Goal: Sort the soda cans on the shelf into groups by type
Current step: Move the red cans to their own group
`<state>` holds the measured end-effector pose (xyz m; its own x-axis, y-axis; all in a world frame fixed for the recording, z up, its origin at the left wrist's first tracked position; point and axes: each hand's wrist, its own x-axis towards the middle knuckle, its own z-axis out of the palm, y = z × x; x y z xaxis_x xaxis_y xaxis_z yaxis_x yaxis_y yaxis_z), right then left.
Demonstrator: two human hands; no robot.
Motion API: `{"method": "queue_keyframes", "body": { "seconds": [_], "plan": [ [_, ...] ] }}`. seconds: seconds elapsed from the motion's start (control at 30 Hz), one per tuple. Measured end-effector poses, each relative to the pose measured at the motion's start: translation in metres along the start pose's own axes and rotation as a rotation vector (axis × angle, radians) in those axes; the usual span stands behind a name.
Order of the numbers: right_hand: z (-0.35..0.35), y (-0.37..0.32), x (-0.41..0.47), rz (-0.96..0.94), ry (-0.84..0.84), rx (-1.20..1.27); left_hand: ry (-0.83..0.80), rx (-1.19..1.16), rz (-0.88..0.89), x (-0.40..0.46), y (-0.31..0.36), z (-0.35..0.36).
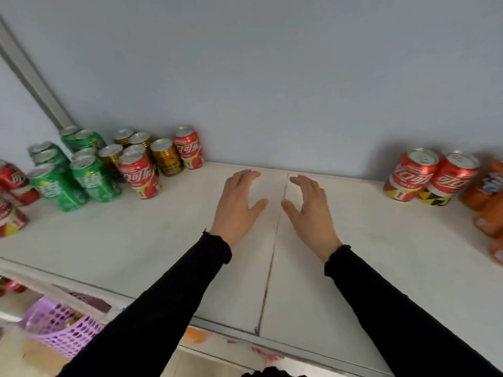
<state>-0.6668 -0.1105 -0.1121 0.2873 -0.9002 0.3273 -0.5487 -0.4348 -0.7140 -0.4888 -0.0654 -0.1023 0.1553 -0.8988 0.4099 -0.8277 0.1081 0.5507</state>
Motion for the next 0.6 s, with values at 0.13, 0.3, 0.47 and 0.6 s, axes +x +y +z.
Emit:
{"method": "queue_keyframes", "body": {
  "seconds": [0.13, 0.3, 0.47, 0.6],
  "plan": [
    [0.075, -0.056, 0.017, -0.043, -0.091, 0.072, 0.088, 0.039, -0.051, -0.019, -0.060, -0.065],
    [0.154, -0.110, 0.054, 0.036, -0.119, 0.135, 0.239, 0.058, -0.095, -0.026, -0.134, -0.128],
    [0.207, -0.137, 0.100, 0.156, -0.041, 0.197, 0.357, -0.006, -0.130, -0.017, -0.177, -0.160],
    [0.229, -0.148, 0.130, 0.214, 0.002, 0.235, 0.232, -0.148, -0.179, -0.003, -0.201, -0.167]
  ]
}}
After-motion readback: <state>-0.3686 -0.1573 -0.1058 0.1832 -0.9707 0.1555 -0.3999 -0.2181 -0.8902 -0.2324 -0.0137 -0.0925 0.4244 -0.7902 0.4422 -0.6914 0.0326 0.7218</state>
